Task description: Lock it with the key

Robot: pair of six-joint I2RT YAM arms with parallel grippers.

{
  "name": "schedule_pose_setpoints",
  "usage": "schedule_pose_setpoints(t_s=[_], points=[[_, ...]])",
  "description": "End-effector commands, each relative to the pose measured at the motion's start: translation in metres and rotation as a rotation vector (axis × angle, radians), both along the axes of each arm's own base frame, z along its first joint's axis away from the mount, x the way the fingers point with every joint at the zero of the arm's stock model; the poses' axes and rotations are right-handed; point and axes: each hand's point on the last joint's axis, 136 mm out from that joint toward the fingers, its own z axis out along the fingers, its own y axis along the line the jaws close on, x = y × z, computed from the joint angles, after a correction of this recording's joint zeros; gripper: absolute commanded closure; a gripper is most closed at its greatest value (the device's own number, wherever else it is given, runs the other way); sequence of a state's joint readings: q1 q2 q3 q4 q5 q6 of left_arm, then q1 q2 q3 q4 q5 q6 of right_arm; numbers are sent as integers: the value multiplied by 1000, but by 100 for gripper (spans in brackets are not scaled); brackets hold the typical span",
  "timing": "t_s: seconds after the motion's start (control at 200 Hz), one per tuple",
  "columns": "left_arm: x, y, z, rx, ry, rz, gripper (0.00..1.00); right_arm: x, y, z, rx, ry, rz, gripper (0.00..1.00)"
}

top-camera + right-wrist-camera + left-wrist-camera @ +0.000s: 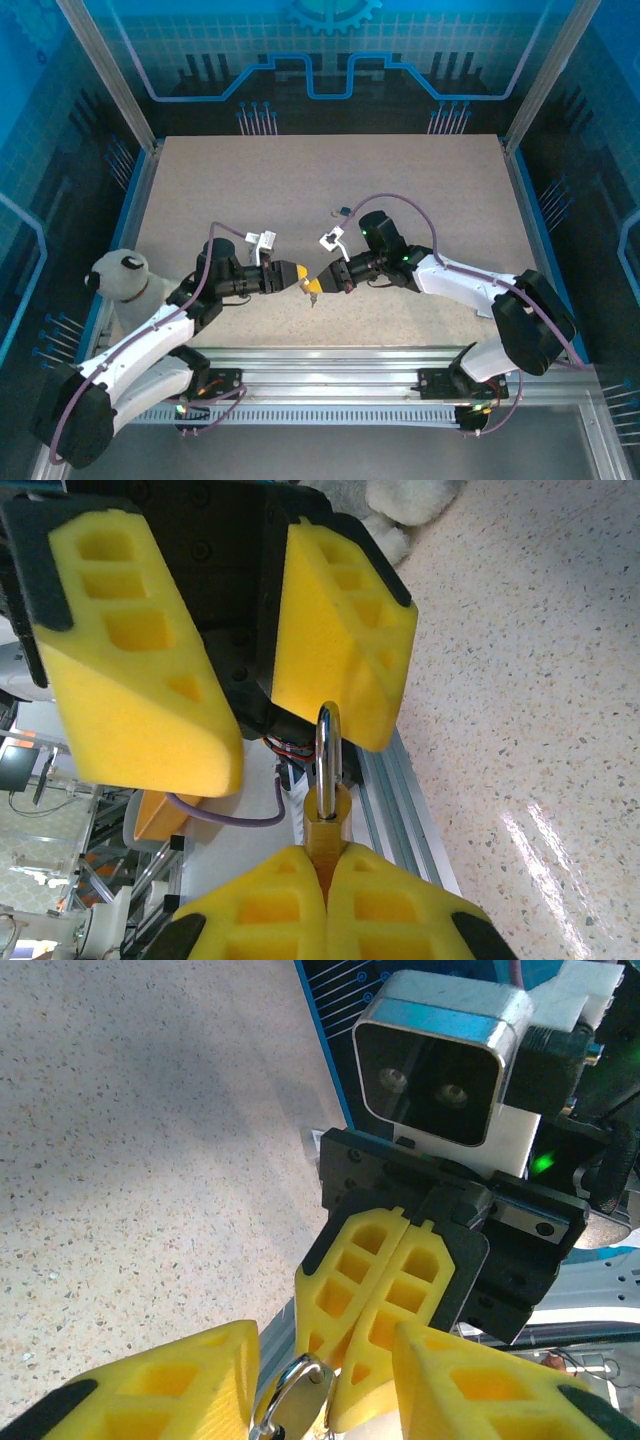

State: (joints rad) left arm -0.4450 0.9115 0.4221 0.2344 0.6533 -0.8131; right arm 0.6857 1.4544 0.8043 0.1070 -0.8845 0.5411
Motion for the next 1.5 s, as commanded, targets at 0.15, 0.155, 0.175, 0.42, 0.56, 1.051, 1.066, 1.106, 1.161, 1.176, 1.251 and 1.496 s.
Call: schedule_pose_setpoints(t_s=[0.15, 0.155, 0.175, 0.42, 0.56, 1.051, 1.066, 1.106, 1.161, 1.176, 1.251, 1.496], points=[[-6, -1, 7, -35, -27, -31, 67, -4, 7, 14, 50, -32, 47, 100], [-6, -1, 7, -35, -28, -31, 67, -4, 7, 14, 50, -32, 47, 100], [-6, -1, 8, -35, -29, -30, 68, -4, 7, 14, 52, -33, 47, 100], [-7, 0, 6, -30, -33, -26, 77, -4, 7, 14, 56, -29, 50, 100], [-7, 1, 4, -24, -34, -21, 78, -5, 7, 17, 67, -30, 56, 100], [-6, 7, 1, 3, -48, 20, 77, -1, 1, 26, 131, 4, 55, 100], [-6, 7, 1, 4, -49, 20, 77, -1, 1, 26, 131, 5, 56, 100], [-5, 8, 1, 8, -52, 26, 76, -1, 1, 25, 128, 8, 55, 100], [-5, 9, 1, 10, -53, 32, 75, 0, 1, 24, 125, 10, 56, 100], [-5, 9, 2, 10, -55, 33, 75, -1, 1, 24, 125, 10, 57, 100], [-4, 10, 3, 13, -60, 39, 75, -2, 2, 22, 122, 14, 64, 100], [-4, 12, 3, 18, -67, 51, 76, -4, 4, 19, 106, 27, 76, 100]])
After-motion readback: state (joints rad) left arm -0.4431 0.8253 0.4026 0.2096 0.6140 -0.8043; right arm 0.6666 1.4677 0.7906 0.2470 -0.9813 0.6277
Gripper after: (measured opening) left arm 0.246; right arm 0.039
